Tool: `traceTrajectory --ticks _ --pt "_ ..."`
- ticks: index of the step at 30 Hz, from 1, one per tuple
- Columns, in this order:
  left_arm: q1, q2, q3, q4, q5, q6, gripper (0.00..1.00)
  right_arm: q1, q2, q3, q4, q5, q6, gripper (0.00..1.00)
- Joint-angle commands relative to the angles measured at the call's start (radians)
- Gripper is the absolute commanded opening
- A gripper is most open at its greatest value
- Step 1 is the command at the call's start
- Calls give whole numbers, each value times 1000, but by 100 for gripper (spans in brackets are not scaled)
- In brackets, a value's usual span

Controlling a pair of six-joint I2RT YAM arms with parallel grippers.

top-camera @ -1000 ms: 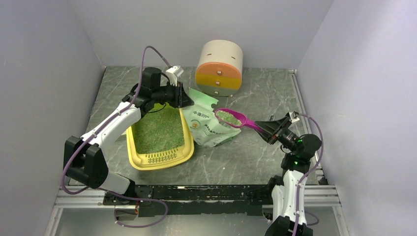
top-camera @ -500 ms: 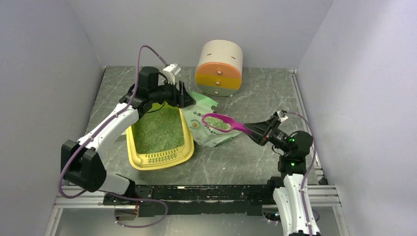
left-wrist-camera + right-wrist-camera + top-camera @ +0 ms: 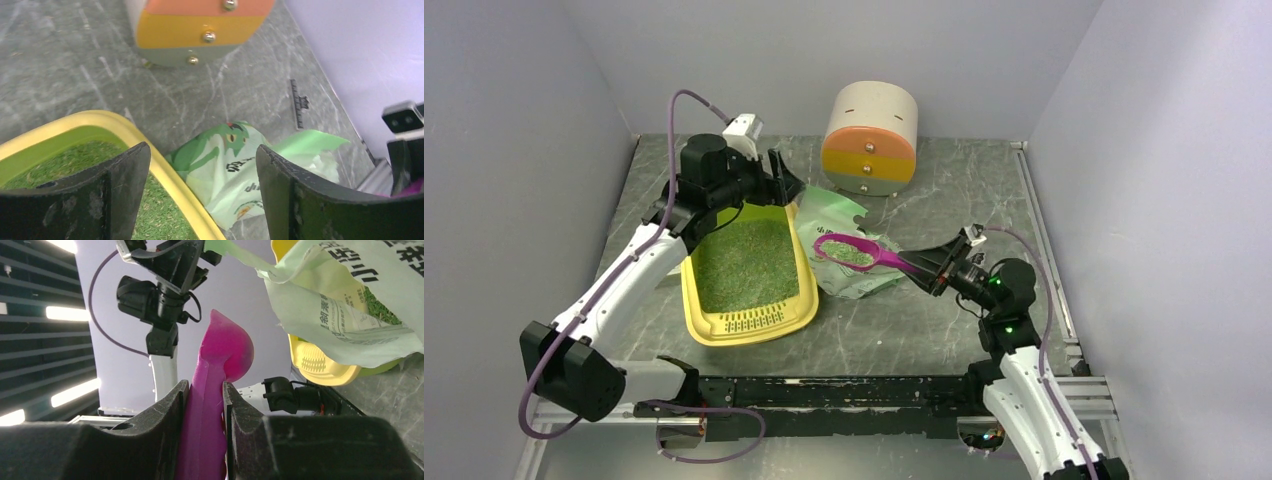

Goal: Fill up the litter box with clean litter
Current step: Pour the cat litter into the litter box.

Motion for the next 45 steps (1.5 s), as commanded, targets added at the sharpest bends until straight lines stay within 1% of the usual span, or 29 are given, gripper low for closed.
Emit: traceTrajectory --ticks 1,4,6,10,13,15,17,21,23,25,29,32,37,43,45 --pt "6 -34 53 -87 -255 -33 82 98 24 54 -30 132 -47 0" --pt "6 -59 63 -141 -399 -39 86 189 61 92 -78 216 -93 0" --pt "5 -74 71 -166 -470 -39 89 274 100 101 -48 281 -97 0" --pt "6 -89 87 -204 -549 -45 91 459 196 123 35 442 -113 0" --pt "6 -106 87 -219 -595 -55 91 587 277 174 35 566 -162 0" --pt "6 -114 92 -239 -640 -66 93 651 324 196 48 642 -171 0" --pt "4 -121 97 -262 -723 -82 94 690 357 203 58 718 -167 0" --pt "1 -143 93 -314 -883 -136 97 757 426 258 32 843 -196 0" --pt "0 -159 78 -320 -921 -142 97 793 466 301 4 905 -219 0" --pt "0 -170 64 -320 -930 -140 97 821 509 350 -24 961 -245 0" --pt "-2 -192 49 -333 -943 -149 97 856 615 459 -65 1022 -283 0" --pt "-11 -207 83 -348 -978 -141 97 879 691 526 -86 1057 -295 0" --pt "-37 -220 126 -346 -1046 -80 97 897 789 615 -87 1112 -317 0" --pt "-60 -233 103 -333 -1026 -57 97 900 883 732 -140 1172 -367 0" --pt "-65 -237 99 -324 -1011 -45 97 900 931 797 -230 1199 -377 0"
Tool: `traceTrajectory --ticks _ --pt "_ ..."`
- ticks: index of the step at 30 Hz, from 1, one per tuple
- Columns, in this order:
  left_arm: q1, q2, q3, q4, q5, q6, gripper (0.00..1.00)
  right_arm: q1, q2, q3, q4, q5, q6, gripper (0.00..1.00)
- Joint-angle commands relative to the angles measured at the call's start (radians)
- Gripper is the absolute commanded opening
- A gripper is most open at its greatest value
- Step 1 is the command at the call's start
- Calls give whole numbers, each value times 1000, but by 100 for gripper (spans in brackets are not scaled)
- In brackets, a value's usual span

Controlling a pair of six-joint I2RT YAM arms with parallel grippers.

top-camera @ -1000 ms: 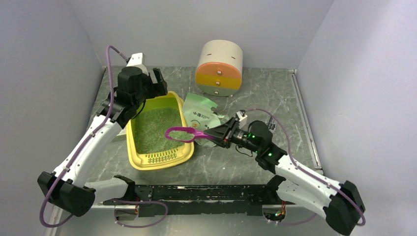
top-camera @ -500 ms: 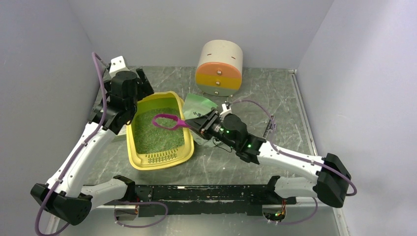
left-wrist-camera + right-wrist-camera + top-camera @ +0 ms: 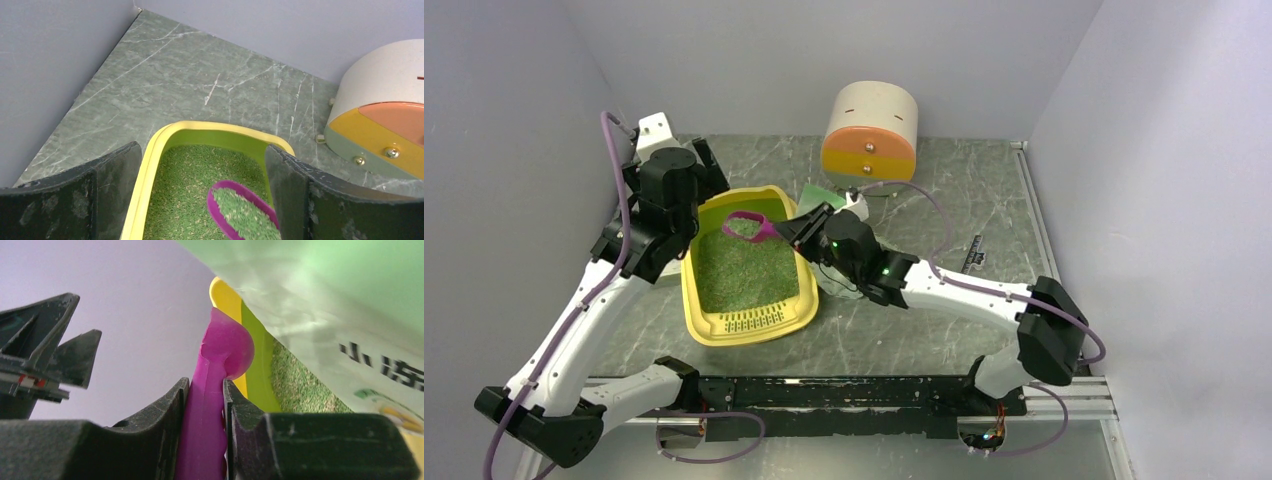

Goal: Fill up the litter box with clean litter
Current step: Pour the cat litter into the litter box.

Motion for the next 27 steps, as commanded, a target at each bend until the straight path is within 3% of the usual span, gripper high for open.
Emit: traceTrajectory --ticks 1,12,27 --pt "-18 -16 7 14 -3 38 97 7 68 124 -104 98 -53 0" --pt "-37 -19 2 23 25 47 97 7 212 264 -107 15 -109 0" --pt "-43 -12 4 29 41 61 97 3 332 432 -202 60 -203 0"
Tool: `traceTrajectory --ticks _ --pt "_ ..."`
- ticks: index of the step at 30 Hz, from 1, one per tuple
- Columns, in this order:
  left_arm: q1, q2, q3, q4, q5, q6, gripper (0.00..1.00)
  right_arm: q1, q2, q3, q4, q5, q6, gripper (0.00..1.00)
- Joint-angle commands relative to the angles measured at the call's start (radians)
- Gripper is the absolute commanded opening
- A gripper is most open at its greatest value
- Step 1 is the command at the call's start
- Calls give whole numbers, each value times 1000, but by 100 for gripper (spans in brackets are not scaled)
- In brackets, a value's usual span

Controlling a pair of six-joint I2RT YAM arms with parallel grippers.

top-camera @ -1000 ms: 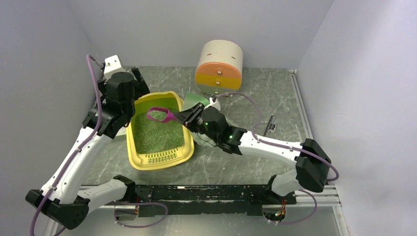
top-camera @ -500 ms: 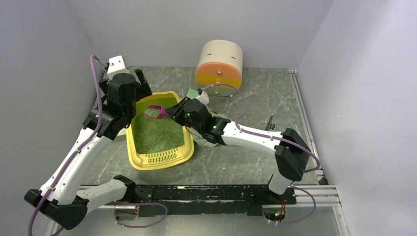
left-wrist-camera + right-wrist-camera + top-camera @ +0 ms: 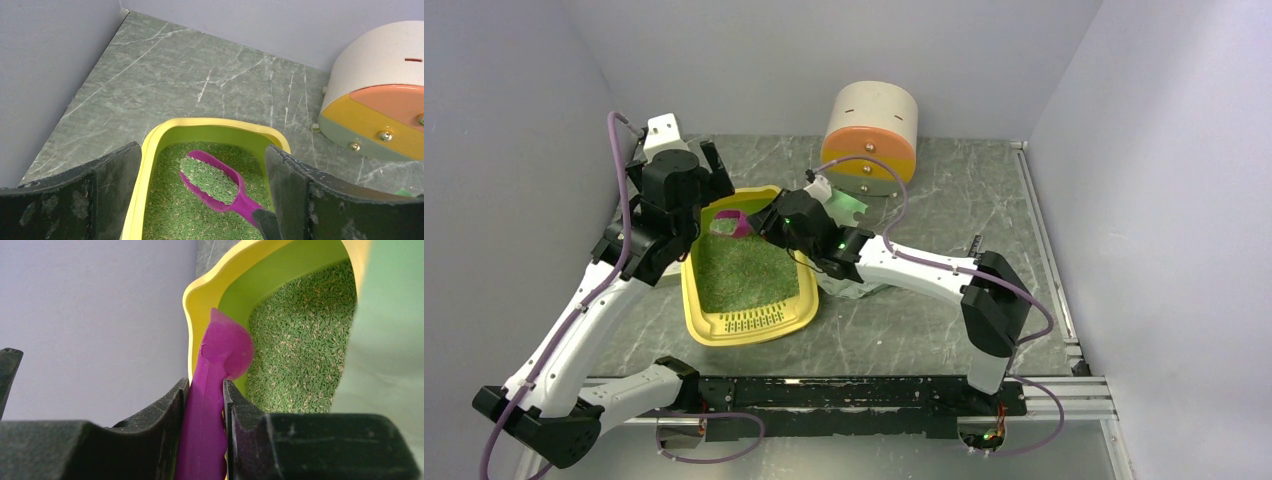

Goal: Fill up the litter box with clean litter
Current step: Pour the cat litter into the litter box.

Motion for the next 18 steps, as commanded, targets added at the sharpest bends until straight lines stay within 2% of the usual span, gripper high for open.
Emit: traceTrajectory --ticks 1,7,18 --pt "-13 -3 5 31 17 17 97 1 20 67 -18 52 -43 0" --pt "-15 4 12 32 35 17 97 -12 32 91 -51 87 -61 0" --pt "-17 12 3 46 72 10 97 -34 -42 74 -140 166 -106 0"
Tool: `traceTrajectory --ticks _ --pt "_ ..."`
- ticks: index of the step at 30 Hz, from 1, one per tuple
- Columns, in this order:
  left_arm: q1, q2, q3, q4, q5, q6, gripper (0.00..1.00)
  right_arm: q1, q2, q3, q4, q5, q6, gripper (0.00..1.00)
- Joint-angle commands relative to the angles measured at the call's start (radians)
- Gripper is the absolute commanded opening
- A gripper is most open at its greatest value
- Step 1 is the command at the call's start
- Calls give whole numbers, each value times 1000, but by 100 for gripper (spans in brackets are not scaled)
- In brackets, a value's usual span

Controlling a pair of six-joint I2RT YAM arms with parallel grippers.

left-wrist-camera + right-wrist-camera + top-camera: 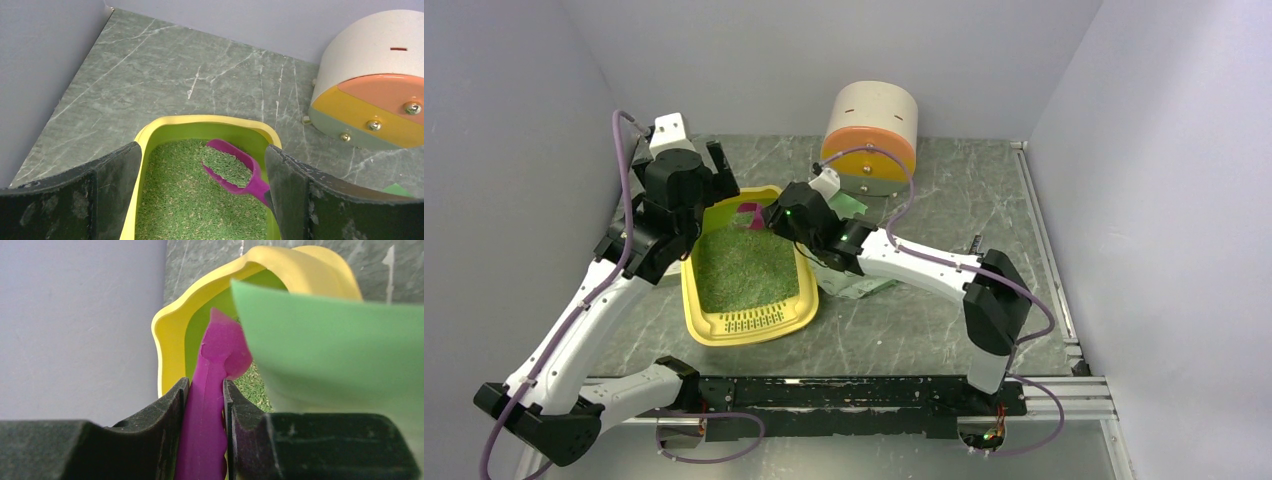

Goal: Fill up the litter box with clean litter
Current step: Pour the cat litter into the litter box.

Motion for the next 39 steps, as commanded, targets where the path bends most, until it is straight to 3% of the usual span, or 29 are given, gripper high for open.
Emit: traceTrajectory --ticks 1,19,39 --pt "-10 3 0 39 34 2 97 -6 -67 11 -49 85 -37 0" --pt "-11 8 -13 49 62 -2 97 -5 -235 -115 -138 164 -67 0" --pt "-11 -4 -18 50 56 -8 97 15 -211 13 -293 125 -311 0"
